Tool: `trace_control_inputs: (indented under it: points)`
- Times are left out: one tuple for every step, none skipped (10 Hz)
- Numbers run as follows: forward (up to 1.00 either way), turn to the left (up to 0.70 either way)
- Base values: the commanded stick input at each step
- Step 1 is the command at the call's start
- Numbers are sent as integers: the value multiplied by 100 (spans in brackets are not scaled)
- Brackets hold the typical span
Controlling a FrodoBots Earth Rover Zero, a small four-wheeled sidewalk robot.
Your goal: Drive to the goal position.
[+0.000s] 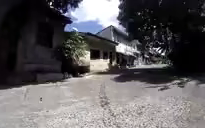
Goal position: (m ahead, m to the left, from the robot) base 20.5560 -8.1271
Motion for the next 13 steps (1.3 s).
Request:
trace_control_inputs:
  points:
    - [85, 0]
    - [85, 0]
    - [85, 0]
    - [85, 0]
    - [85, 0]
    - [85, 0]
    - [85, 0]
    - [85, 0]
    - [85, 0]
    - [85, 0]
    - [85, 0]
    - [85, 0]
    - [85, 0]
